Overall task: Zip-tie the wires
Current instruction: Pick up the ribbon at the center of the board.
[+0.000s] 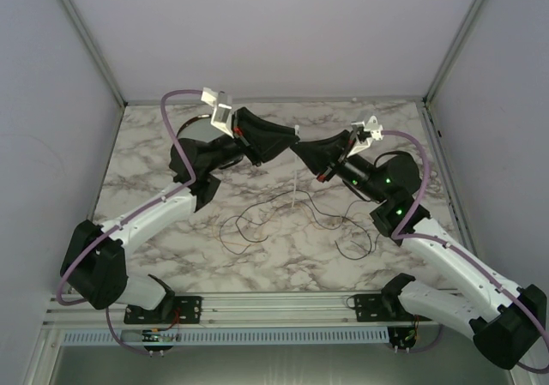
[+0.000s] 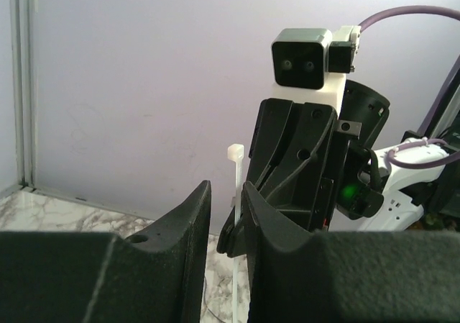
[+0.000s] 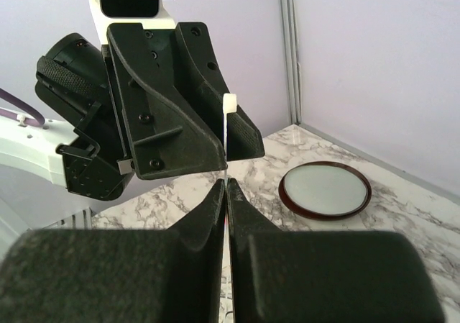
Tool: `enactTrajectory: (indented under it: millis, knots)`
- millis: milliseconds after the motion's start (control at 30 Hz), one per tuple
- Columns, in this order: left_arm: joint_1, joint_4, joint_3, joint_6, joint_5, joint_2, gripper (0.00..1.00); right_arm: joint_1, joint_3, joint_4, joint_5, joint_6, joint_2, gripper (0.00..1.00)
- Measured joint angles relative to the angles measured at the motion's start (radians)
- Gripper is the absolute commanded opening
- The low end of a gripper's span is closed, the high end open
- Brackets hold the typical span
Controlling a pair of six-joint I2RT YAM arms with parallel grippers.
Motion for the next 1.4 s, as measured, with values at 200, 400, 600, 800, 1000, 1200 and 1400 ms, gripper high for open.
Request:
enactTrajectory:
  millis: [200,400,600,800,1000,1200,1400]
  knots:
    - [0.0,0.003,-0.022,-0.007,0.0,0.0,0.26,0.0,0.0,-0.027,-0.001,-0.004,0.0,0.0]
    - [0.0,0.009,-0.022,-0.007,0.0,0.0,0.17,0.001,0.0,-0.031,-0.006,-0.004,0.006,0.0]
    - [-0.003,0.014,-0.022,-0.006,0.001,0.0,0.0,0.002,0.0,-0.031,-0.01,-0.003,0.018,0.0]
    - [-0.003,0.002,-0.022,0.018,0.0,-0.002,0.06,0.003,0.0,-0.037,-0.002,-0.004,0.015,0.0]
    - [-0.003,-0.008,-0.025,0.027,0.001,-0.003,0.22,0.003,0.0,-0.026,-0.002,-0.003,0.014,0.0]
    - [-0.004,-0.007,-0.027,0.019,0.0,-0.002,0.18,0.003,0.0,-0.015,-0.005,-0.002,0.014,0.0]
    - [-0.004,-0.006,-0.027,0.012,0.005,0.002,0.15,0.003,0.0,-0.015,-0.004,-0.003,0.014,0.0]
